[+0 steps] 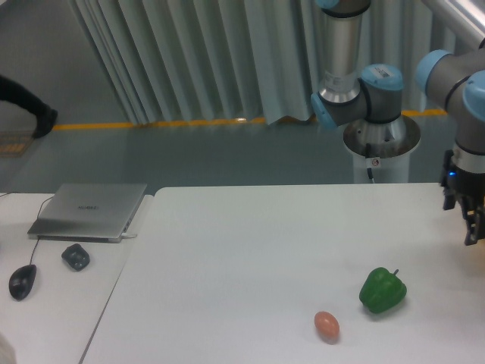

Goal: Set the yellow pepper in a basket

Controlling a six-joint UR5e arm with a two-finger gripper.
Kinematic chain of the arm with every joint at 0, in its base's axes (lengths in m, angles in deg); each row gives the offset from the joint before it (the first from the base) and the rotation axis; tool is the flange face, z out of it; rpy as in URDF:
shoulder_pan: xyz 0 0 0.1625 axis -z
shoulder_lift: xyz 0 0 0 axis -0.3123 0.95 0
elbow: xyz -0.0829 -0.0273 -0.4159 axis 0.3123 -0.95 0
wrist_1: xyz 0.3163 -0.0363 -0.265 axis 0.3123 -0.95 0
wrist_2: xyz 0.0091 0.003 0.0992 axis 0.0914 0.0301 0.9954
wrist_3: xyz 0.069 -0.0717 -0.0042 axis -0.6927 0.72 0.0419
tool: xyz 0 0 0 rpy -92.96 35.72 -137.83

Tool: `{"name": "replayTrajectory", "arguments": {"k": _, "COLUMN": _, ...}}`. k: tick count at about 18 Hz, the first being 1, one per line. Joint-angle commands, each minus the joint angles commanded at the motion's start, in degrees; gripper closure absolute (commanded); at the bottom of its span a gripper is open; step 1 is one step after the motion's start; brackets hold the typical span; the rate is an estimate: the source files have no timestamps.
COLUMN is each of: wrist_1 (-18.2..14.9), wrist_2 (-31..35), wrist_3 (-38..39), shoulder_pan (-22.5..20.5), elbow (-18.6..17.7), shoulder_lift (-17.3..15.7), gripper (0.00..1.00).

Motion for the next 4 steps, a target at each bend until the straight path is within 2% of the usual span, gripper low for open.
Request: {"name": "replayTrajectory", "arguments": {"k": 4, "wrist_1": 0.45, "wrist_2": 0.00, "wrist_3": 0.00, "shoulder_pan": 0.36, "elbow": -0.09, "shoulder_lift": 0.26, "gripper": 0.00}}
